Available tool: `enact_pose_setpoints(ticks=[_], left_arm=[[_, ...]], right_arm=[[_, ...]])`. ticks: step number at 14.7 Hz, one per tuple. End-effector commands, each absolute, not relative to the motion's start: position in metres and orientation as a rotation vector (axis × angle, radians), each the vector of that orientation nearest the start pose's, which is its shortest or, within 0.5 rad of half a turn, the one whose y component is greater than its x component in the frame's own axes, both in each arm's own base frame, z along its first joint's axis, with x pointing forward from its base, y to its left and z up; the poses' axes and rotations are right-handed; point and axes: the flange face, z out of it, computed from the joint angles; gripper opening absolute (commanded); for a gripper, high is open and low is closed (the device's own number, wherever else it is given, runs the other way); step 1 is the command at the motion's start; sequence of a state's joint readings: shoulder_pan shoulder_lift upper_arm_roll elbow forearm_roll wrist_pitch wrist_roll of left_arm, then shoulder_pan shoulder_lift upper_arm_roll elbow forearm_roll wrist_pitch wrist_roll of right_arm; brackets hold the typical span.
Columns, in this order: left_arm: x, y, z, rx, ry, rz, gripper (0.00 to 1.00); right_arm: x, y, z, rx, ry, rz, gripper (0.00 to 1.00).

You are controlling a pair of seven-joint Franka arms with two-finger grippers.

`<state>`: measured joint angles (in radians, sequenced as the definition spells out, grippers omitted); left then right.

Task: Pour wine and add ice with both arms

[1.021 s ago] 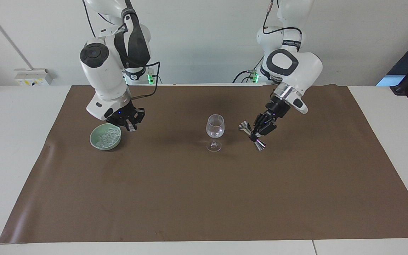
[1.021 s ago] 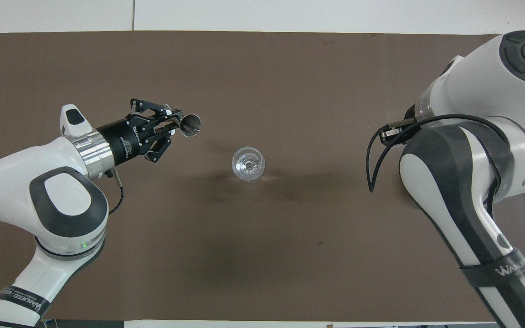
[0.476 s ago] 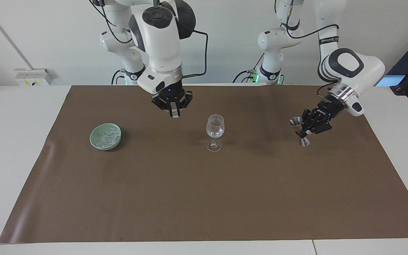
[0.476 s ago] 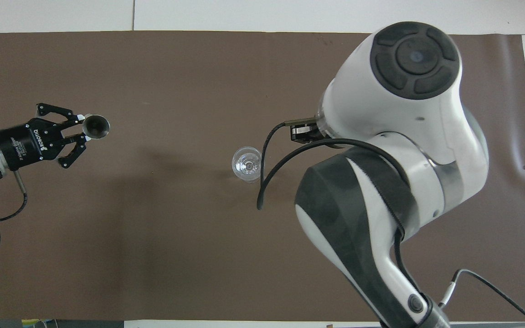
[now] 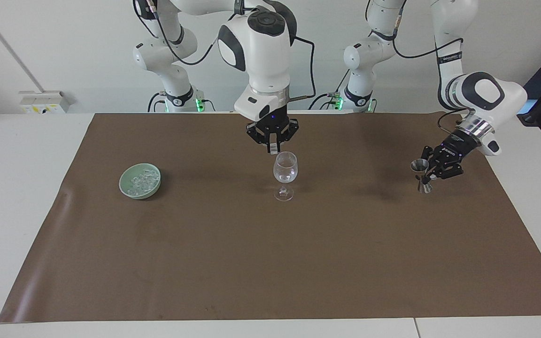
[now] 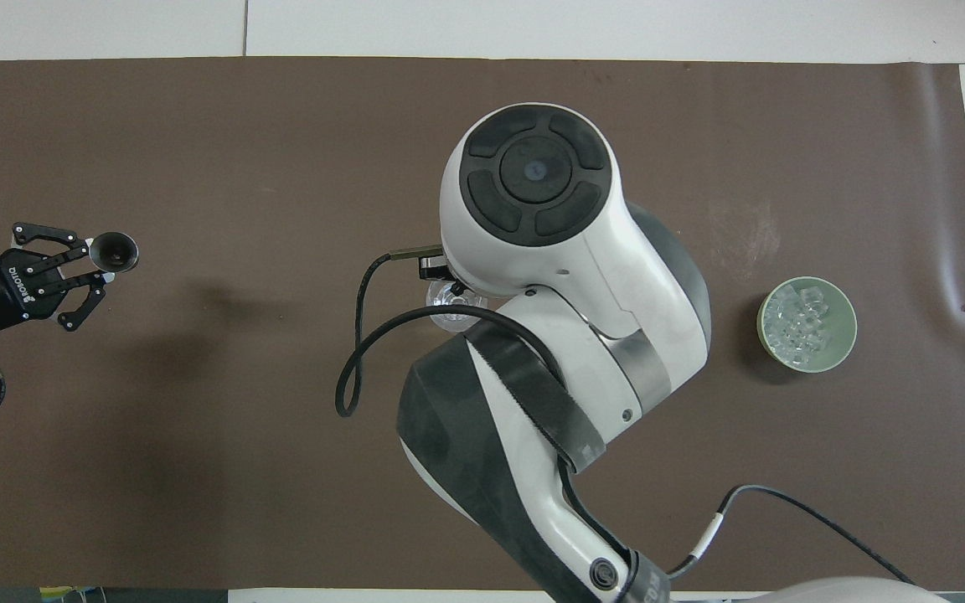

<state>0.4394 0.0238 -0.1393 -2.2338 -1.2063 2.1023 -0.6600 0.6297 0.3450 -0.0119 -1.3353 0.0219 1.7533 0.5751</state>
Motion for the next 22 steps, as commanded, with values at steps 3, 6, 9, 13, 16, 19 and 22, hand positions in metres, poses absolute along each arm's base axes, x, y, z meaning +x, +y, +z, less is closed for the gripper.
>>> enact_pose_setpoints(ticks=[3,6,9,13,16,19,22], left_arm=[[0.515,0.164,0.321,1.124,1.745,-0.433,0.0],[0.51,0.176,0.296,0.926,1.771,-0.454,0.0],[0.502,0.193,0.275,0.796,1.783,-0.469,0.0],[0.508,0.183,0.256,0.686,1.762,-0.457,0.0],[0.517,0.169,0.248,0.623,1.756,-0.455,0.0],[0.517,0.163,0.247,0.619,1.753,-0.459,0.0],[0.508,0.164,0.239,0.605,1.782,-0.461,0.0]], right_arm=[[0.548,0.421,0.526,-3.108,-0.036,-0.109,0.07],[0.541,0.435,0.514,-3.146,-0.091,-0.139,0.09],[0.539,0.438,0.514,-3.137,-0.091,-0.133,0.14],[0.539,0.436,0.498,-3.133,-0.084,-0.115,0.14],[0.538,0.434,0.492,-3.138,-0.076,-0.099,0.14],[0.538,0.433,0.49,-3.142,-0.076,-0.092,0.14],[0.536,0.431,0.486,-3.147,-0.076,-0.077,0.17]])
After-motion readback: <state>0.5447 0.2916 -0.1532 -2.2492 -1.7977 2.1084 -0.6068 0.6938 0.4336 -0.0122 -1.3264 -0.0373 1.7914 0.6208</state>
